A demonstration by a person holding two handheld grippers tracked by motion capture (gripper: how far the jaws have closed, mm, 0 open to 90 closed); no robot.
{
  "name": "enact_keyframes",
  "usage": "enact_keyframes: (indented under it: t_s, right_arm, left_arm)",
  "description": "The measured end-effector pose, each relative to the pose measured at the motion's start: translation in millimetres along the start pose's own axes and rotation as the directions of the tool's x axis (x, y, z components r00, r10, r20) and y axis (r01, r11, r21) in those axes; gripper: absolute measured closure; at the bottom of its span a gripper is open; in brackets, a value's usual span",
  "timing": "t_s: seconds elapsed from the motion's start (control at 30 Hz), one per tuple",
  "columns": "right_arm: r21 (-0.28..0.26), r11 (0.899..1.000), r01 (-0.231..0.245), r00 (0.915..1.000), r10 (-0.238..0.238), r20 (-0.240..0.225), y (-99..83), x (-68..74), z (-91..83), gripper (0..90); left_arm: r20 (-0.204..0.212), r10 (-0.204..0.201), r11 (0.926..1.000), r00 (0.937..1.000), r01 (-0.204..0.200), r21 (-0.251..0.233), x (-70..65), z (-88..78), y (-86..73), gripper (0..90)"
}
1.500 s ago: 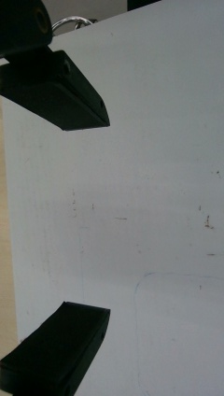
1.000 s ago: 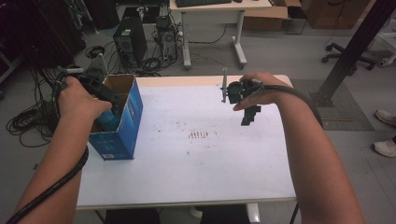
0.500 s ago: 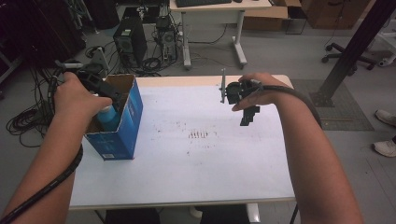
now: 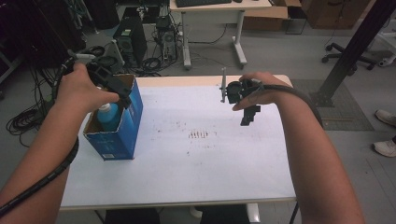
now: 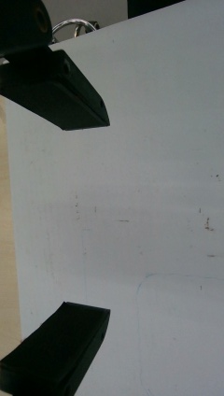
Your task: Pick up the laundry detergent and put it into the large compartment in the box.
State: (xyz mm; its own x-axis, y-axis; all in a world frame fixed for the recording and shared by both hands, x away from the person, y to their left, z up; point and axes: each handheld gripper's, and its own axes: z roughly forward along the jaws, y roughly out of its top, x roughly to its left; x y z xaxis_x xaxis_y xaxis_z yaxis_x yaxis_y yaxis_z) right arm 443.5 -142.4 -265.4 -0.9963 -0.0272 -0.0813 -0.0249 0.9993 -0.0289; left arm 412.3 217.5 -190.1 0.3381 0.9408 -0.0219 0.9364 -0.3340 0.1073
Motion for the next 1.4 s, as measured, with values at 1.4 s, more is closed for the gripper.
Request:
enact_keyframes:
  t_s: [1.4]
  right_arm:
    - [0.0, 1.0, 0.028, 0.9995, -0.028, -0.013, -2.0, -2.4, 2.0, 7.5]
  left_arm:
    - [0.223, 0.652, 0.7434, 0.7247, -0.669, -0.001, -98.2, 5.0, 21.8, 0.4]
